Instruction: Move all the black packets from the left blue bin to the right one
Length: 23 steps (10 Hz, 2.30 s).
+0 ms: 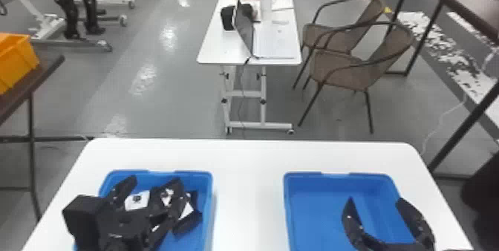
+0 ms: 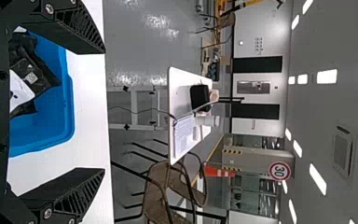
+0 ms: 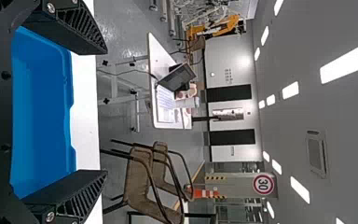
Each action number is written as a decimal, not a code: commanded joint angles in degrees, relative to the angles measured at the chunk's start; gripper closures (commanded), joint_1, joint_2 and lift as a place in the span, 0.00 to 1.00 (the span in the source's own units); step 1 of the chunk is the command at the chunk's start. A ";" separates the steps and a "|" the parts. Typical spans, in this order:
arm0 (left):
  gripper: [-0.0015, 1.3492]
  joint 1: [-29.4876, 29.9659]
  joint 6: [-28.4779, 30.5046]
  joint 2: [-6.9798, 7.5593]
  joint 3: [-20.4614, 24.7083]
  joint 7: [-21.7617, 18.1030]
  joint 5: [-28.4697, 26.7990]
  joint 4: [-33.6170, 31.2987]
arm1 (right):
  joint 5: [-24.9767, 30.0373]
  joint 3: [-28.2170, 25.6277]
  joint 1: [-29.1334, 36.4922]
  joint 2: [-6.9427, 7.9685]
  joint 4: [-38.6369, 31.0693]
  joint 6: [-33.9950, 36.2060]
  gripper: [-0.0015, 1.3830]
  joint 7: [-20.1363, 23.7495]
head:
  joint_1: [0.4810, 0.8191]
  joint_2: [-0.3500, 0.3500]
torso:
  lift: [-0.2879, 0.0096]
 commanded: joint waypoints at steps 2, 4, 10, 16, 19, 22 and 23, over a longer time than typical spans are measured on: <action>0.09 0.00 -0.43 0.09 0.00 0.00 -0.08 0.00 | 0.03 0.08 0.00 0.05 -0.07 0.00 0.07 0.00 | 0.63 0.52 | 0.97; 0.09 0.00 -0.43 0.09 0.00 0.00 -0.08 0.09 | -0.05 0.08 0.00 0.05 -0.07 0.00 0.07 0.00 | 0.63 0.52 | 0.97; 0.09 -2.90 10.29 -1.49 1.76 1.41 3.35 0.35 | -0.58 0.08 -0.26 0.05 0.20 0.27 0.07 0.18 | 0.63 0.54 | 0.97; 0.10 -17.14 40.09 2.82 4.49 0.26 6.95 7.47 | -0.93 0.35 -2.11 0.05 1.34 0.62 0.07 1.58 | 0.63 0.60 | 0.97; 0.10 -24.43 45.54 3.17 2.82 -4.39 0.18 14.24 | -1.20 0.35 -2.20 0.05 1.60 0.71 0.07 1.67 | 0.63 0.61 | 0.97; 0.10 -31.90 45.80 2.29 -0.08 -14.77 -11.86 25.05 | -1.55 0.35 -2.64 0.05 2.04 0.71 0.07 1.85 | 0.63 0.59 | 0.97; 0.10 -33.14 45.80 1.94 -0.70 -15.38 -14.41 26.98 | -1.72 0.35 -2.64 0.05 2.22 0.62 0.07 1.93 | 0.63 0.59 | 0.97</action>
